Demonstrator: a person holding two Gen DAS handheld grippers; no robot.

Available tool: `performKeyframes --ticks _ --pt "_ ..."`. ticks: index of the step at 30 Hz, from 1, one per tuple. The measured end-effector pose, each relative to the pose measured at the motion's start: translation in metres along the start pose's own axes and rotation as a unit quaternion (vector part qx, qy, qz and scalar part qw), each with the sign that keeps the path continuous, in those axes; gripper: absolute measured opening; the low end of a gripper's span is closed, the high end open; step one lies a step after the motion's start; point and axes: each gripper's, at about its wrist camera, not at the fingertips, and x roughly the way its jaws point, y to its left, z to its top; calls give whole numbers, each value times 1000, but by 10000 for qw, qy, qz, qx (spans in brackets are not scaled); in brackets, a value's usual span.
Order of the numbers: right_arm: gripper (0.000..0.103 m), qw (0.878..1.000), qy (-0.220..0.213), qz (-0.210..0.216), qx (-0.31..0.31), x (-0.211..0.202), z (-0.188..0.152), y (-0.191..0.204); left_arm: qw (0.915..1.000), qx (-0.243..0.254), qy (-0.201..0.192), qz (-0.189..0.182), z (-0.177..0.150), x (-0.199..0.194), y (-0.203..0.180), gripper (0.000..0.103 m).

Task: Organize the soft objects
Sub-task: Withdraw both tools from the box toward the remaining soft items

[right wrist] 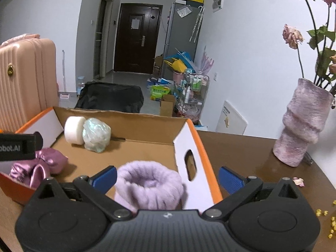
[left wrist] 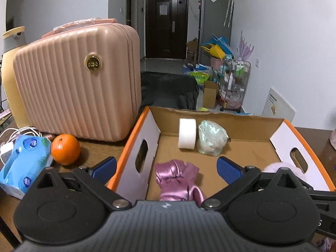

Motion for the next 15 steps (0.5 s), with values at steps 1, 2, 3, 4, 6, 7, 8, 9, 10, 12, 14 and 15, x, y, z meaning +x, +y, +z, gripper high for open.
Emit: performKeyframes --ticks 1,2,3,4,6,7,8,9,10,12,14,15 --pt "103 10000 -8 -15 3 -3 -2 -2 10000 5 17 -24 -2 -2 -1 103" --pt "103 10000 -24 -26 5 -8 -4 -4 10000 20 35 -46 -3 -4 -2 103" --pt "103 10000 -46 -34 8 -12 -6 -5 10000 36 50 -64 -5 -7 -3 103" --pt "103 10000 -78 -41 13 -17 -7 -6 9999 54 64 -76 -6 -9 -4 103" --pt "103 9999 -135 -46 22 -28 -10 -8 9999 90 78 -113 -10 -16 -6 103" --pt "103 9999 -157 -47 26 -33 -12 -9 9998 114 86 -120 -12 -19 -6 103" --pt "103 9998 -171 -49 27 -38 -14 -11 9998 138 99 -114 -14 -22 -7 103" --pt "103 9998 -180 -48 28 -42 -17 -12 9998 150 113 -111 -17 -26 -7 103" --pt "103 9998 -183 -46 33 -46 -19 -13 9997 156 130 -106 -19 -29 -7 103" --pt "103 9998 -179 -42 46 -54 -24 -16 9997 165 161 -86 -24 -37 -6 103" --pt "103 9998 -174 -28 57 -63 -29 -19 9997 169 192 -65 -29 -45 -5 103" --pt "103 9998 -175 -19 63 -68 -32 -20 9996 168 203 -65 -32 -49 -4 103"
